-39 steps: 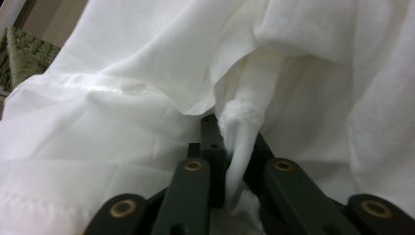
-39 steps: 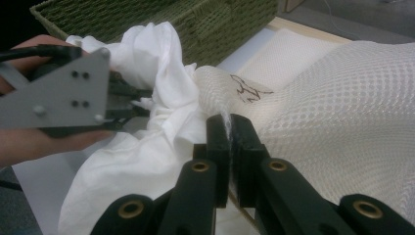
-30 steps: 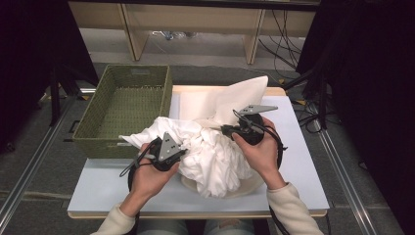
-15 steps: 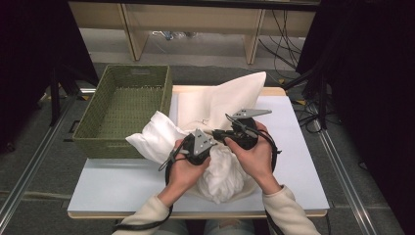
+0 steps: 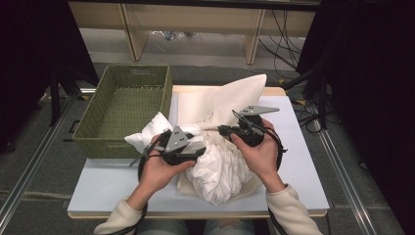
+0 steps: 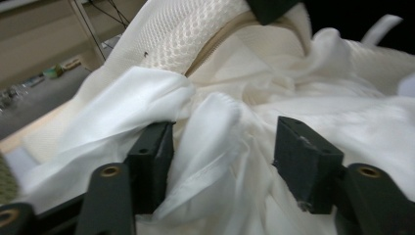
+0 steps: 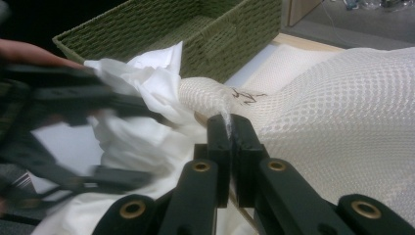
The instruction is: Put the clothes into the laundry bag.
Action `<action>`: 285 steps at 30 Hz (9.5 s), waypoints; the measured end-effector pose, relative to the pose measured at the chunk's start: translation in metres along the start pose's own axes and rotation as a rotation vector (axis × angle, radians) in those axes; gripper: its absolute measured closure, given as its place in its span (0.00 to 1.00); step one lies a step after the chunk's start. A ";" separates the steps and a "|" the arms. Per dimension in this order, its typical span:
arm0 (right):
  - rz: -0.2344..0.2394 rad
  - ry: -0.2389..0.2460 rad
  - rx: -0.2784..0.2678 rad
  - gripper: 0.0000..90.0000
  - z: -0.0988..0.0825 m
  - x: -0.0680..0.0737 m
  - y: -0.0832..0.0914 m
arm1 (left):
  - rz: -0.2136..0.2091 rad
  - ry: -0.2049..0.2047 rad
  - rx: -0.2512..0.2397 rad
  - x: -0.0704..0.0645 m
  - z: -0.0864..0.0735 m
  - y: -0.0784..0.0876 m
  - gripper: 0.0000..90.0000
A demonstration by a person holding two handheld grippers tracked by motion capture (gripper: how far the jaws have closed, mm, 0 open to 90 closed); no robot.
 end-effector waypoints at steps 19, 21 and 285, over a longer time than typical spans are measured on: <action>-0.007 0.007 0.036 0.99 -0.005 -0.002 -0.006 | 0.004 -0.023 0.274 0.010 -0.060 -0.036 0.91; -0.006 0.005 0.029 0.99 -0.005 -0.003 -0.006 | -0.030 0.093 0.196 0.006 -0.046 -0.024 0.93; -0.039 0.001 0.041 0.98 -0.011 0.009 -0.008 | -0.036 0.097 0.096 -0.042 -0.024 -0.055 0.51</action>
Point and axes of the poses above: each handheld gripper's, and its own axes: y roughly backward along the jaws, z roughly out of its top, x roughly to its left, the point moved 8 cm from there along -y, roughly forward along the jaws, and after that the axes turned 1 degree about z, right-handed, at the moved point
